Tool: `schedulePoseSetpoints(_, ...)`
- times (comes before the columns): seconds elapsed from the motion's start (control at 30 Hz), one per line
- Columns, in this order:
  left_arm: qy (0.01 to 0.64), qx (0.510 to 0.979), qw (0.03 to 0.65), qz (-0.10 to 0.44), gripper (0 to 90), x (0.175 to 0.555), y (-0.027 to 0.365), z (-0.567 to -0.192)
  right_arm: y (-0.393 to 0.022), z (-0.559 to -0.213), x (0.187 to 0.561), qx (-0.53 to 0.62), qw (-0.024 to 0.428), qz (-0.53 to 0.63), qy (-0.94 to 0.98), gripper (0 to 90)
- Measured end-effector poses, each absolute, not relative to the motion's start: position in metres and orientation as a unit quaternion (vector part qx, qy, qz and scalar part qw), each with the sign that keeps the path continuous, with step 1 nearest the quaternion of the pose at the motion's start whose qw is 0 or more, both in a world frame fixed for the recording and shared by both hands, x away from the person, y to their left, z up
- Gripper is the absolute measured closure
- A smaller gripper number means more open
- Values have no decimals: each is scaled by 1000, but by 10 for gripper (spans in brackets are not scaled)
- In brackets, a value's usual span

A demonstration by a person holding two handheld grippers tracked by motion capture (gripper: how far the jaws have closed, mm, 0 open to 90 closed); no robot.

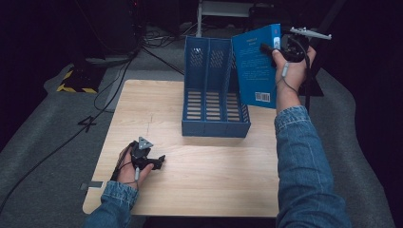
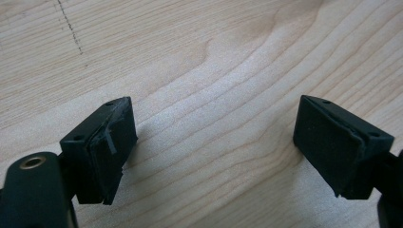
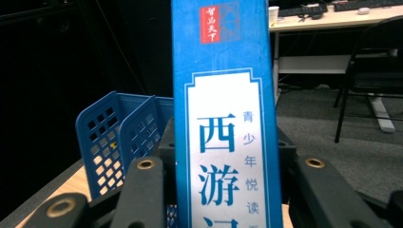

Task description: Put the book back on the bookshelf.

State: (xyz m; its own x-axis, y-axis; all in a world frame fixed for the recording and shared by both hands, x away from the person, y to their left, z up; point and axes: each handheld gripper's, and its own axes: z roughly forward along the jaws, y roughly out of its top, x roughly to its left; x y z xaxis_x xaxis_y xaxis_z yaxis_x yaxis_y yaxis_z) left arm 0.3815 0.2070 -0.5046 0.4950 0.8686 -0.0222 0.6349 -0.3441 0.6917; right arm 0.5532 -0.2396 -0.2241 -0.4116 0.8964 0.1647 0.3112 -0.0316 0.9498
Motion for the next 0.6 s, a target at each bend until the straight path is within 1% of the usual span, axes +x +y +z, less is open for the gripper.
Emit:
schedulePoseSetpoints(0.33,470,800,328,178,149,381,207,-505,-225,-236,570,490,268,558,614,612)
schedulePoseSetpoints(0.6,468,801,327,178,149,381,207,-504,-204,-245,581,483,276,565,609,611)
